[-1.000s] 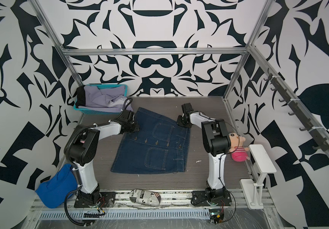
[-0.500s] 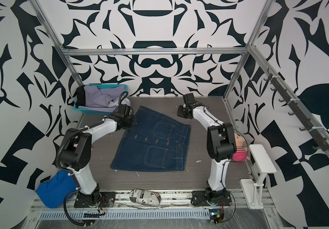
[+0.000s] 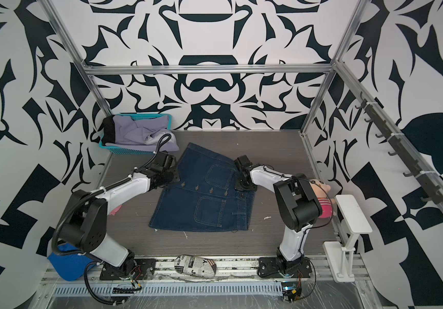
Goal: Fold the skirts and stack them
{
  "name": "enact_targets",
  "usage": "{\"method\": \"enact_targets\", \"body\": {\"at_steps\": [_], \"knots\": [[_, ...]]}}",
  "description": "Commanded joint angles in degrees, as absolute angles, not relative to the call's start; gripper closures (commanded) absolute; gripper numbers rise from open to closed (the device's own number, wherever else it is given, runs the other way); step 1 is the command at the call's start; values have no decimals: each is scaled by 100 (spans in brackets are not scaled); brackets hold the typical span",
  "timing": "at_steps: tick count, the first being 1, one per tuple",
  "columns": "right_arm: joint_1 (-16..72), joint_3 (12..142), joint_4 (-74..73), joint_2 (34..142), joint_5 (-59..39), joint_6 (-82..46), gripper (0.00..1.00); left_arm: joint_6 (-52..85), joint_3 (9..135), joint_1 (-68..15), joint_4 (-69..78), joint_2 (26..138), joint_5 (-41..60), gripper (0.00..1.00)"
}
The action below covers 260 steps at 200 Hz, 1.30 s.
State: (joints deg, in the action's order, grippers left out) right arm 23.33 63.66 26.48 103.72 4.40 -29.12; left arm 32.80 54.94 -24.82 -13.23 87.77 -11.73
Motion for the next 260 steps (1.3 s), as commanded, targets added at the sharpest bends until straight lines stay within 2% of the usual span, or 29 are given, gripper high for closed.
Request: {"method": "enact_targets", "body": {"at_steps": [1, 38, 82, 98, 117, 129, 142, 178, 198, 260], "knots": [[2321, 6906, 2633, 10852, 843, -2746, 100, 3418, 5282, -2478, -1134, 8160, -1696, 51], [2225, 8040, 3035, 11852, 864, -2790, 100, 3590, 5046, -2478, -1405, 7564, -1996, 44], [2040, 9305, 3145, 12593, 731, -2832, 100, 3731, 4782, -2477, -1420, 7454, -1886, 43], [2004, 9677, 3313, 12674, 631, -2856, 100, 3628, 4743, -2478, -1301, 7596, -1688, 49], [2013, 9452, 3171, 12354, 569, -2907, 100, 3355, 4650, -2470, -700, 7950, -1302, 57], [2001, 9223, 3092, 12116, 560, -2953, 100, 3189, 4955, -2452, -765, 8370, -1207, 64], [1966, 9010, 3089, 11866, 589, -2937, 100, 3024, 5365, -2445, -869, 8886, -1261, 68], [1637, 8295, 2661, 10934, -74, -3063, 100, 3227, 5923, -2350, -608, 10000, -1106, 68], [1635, 8015, 2681, 10426, -35, -3069, 100, 3351, 6225, -2355, -714, 10456, -1025, 70], [1699, 7970, 2889, 10870, -122, -2672, 100, 3527, 6520, -2090, -755, 11024, -1162, 74]]}}
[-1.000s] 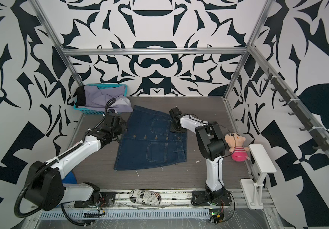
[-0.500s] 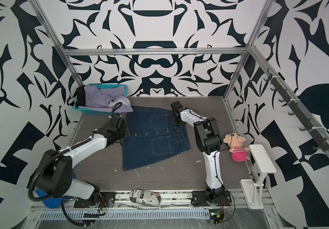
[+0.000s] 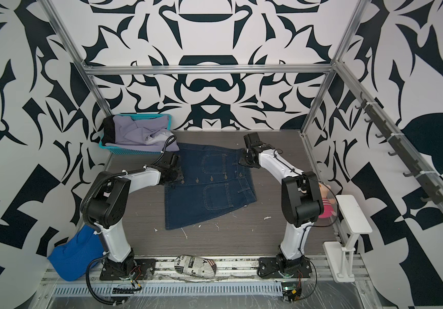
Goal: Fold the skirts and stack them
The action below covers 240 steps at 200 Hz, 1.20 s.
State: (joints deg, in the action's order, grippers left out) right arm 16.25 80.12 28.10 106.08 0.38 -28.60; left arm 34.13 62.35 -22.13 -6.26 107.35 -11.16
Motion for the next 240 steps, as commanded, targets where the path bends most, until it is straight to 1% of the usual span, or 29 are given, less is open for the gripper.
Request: {"method": "enact_targets", "body": {"at_steps": [1, 36, 65, 94, 127, 151, 166, 189, 197, 212, 220, 235, 240], "knots": [[1702, 7980, 2886, 10884, -122, -2667, 100, 3521, 6538, -2091, -773, 11044, -1161, 74], [1706, 8225, 2741, 11296, -571, -2756, 100, 3480, 7157, -2042, -1190, 11626, -1095, 75], [1637, 8237, 2425, 11333, -628, -2971, 100, 3438, 7859, -1928, -1487, 12100, -955, 75], [1529, 8764, 2556, 11846, -605, -2981, 100, 3339, 8477, -1814, -1587, 12460, -889, 75], [1482, 9354, 2673, 12431, -441, -2960, 100, 3332, 8808, -1705, -1571, 12579, -751, 75], [1424, 9627, 2777, 12541, -474, -3002, 100, 3223, 8982, -1650, -1671, 12543, -751, 74], [1436, 9616, 2833, 12301, -545, -3008, 100, 3195, 8826, -1651, -1671, 12173, -821, 74], [1488, 9412, 3001, 11515, -642, -2894, 100, 3216, 8112, -1693, -1409, 11076, -961, 67], [1519, 9194, 2981, 11165, -624, -2860, 100, 3246, 7827, -1710, -1303, 10636, -983, 65], [1529, 8693, 2908, 10487, -650, -2827, 100, 3334, 7310, -1773, -1200, 9821, -1010, 59], [1529, 8355, 2817, 10125, -677, -2818, 100, 3389, 7052, -1823, -1193, 9392, -1019, 58], [1521, 7570, 2574, 9423, -701, -2811, 91, 3490, 6468, -1916, -1218, 8648, -1019, 58], [1523, 7293, 2490, 9193, -658, -2796, 87, 3554, 6256, -1937, -1265, 8413, -1011, 58]]}}
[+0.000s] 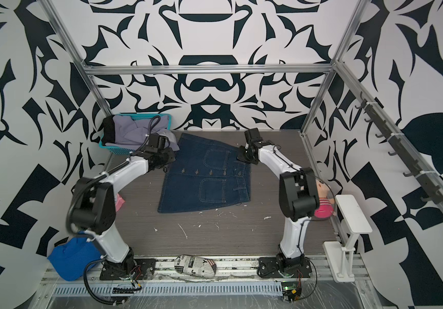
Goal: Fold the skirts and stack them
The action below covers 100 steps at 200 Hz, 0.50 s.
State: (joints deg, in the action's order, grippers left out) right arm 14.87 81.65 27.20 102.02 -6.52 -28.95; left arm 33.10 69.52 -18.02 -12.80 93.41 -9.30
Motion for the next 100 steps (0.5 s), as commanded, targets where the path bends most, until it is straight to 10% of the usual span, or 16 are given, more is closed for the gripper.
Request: {"method": "enact_targets", "body": {"at_steps": [1, 54, 100], "knots": [[1522, 7233, 2480, 9145, -650, -2787, 86, 3561, 6213, -1944, -1283, 8355, -1007, 58], [1512, 4631, 2272, 7077, -1018, -2828, 67, 4761, 4527, -2071, -3324, 5644, -884, 49], [1310, 4128, 2351, 7528, -2429, -3042, 56, 5652, 3277, -2056, -3832, 4642, -481, 36]]}}
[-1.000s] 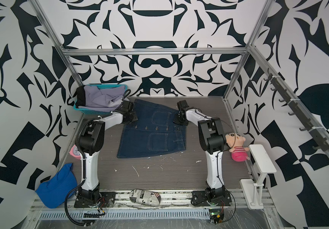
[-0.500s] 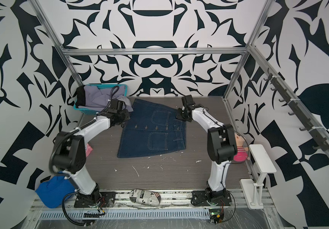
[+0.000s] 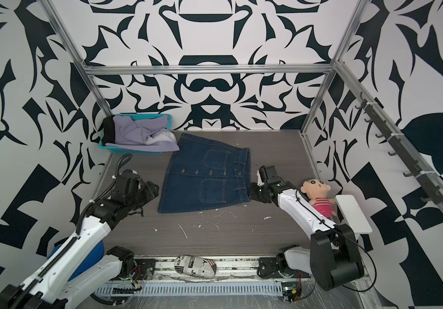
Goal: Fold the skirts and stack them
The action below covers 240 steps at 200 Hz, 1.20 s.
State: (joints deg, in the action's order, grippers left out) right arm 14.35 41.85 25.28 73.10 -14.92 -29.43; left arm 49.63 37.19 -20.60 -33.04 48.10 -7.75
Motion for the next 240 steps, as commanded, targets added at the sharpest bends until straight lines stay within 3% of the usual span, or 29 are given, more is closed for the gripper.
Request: {"method": "enact_targets", "body": {"at_steps": [1, 30, 58, 113, 161, 187, 207, 240], "knots": [[1301, 4125, 2340, 7543, -2445, -3046, 56, 5665, 3247, -2052, -3810, 4641, -469, 36], [833, 3917, 1946, 7752, -3233, -3102, 52, 5708, 2815, -1998, -3518, 4762, -237, 35], [563, 3797, 1763, 7881, -3567, -3090, 42, 5722, 2529, -1873, -3195, 4796, -183, 34], [536, 3699, 1317, 8317, -4024, -3313, 36, 5781, 2073, -1872, -2285, 5122, 69, 32], [533, 3522, 814, 8520, -4087, -3531, 36, 5722, 1827, -1872, -1453, 5726, 209, 34], [528, 3425, 620, 8650, -4095, -3614, 40, 5648, 1797, -1872, -1198, 5883, 210, 46], [528, 3359, 467, 8657, -4072, -3689, 44, 5614, 1795, -1865, -1150, 5998, 192, 61], [531, 3349, 449, 8657, -3999, -3701, 57, 5572, 1819, -1865, -1314, 5956, 125, 84]]}}
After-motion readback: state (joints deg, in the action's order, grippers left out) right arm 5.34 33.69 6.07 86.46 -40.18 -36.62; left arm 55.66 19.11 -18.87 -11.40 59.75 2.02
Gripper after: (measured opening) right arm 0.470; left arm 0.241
